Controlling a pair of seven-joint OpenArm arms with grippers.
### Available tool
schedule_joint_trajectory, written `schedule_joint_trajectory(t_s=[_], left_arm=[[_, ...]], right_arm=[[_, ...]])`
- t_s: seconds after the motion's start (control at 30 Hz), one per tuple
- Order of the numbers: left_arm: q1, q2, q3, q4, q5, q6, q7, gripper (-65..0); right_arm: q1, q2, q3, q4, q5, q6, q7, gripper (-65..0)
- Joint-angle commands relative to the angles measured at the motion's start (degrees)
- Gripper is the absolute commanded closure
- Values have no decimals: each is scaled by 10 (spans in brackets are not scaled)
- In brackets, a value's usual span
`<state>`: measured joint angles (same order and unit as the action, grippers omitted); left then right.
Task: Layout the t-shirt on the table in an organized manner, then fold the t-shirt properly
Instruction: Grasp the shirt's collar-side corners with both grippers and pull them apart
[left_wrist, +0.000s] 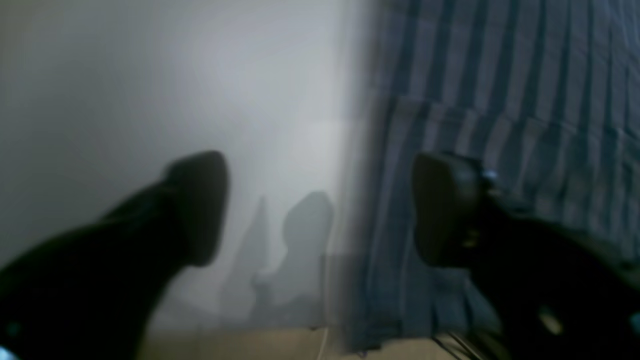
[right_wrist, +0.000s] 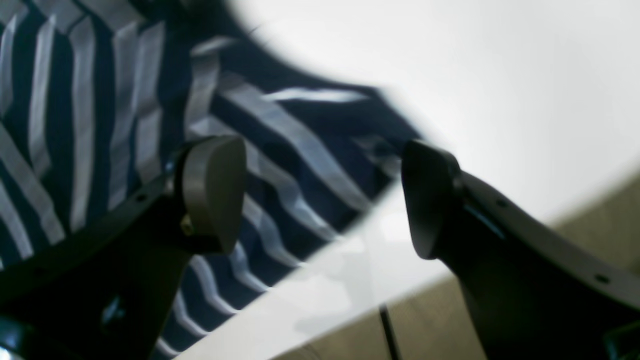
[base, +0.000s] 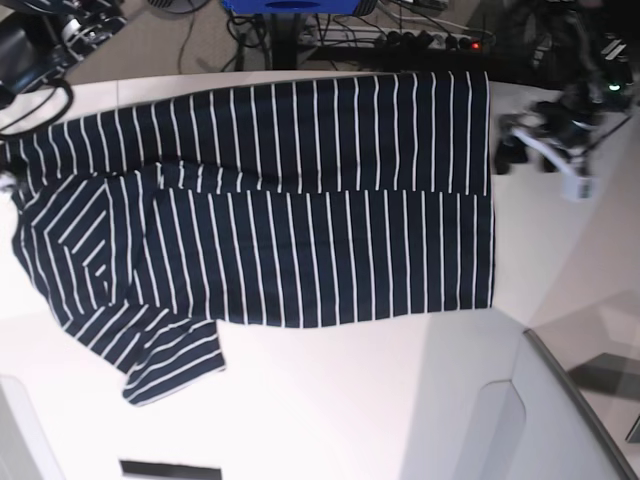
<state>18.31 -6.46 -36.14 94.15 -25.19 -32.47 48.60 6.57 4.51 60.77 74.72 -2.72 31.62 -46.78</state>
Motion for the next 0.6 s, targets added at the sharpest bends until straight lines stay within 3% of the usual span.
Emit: schedule_joint_trajectory(t_s=[0.0, 0.03, 0.1, 0.13, 0.23, 0.27, 0.33, 0.57], left_arm=[[9, 3, 18, 22, -4, 0, -9, -375], [15, 15, 38, 30, -4, 0, -10, -273], [20, 34, 63, 36, -2, 0, -10, -49], [20, 42, 68, 33, 0, 0, -10, 0], [20, 56, 76, 17, 1, 0, -10, 0], [20, 59, 76, 11, 1, 0, -10, 0], [20, 57, 76, -1, 1, 0, -10, 0], [25, 39, 76, -62, 2, 2, -11, 0]], right_arm=[[4, 16, -1, 10, 6, 15, 17, -450], [-1, 12, -1, 9, 7, 32, 18, -434], [-5, 9, -1, 6, 7, 51, 19, -341], [-5, 7, -1, 6, 6, 54, 19, -273], [-5, 6, -1, 4, 5, 53, 20, -21], [-5, 7, -1, -1, 5, 53, 20, 0], [-3, 11, -1, -27, 5, 53, 22, -23], [-6, 26, -1, -113, 5, 39, 71, -5]])
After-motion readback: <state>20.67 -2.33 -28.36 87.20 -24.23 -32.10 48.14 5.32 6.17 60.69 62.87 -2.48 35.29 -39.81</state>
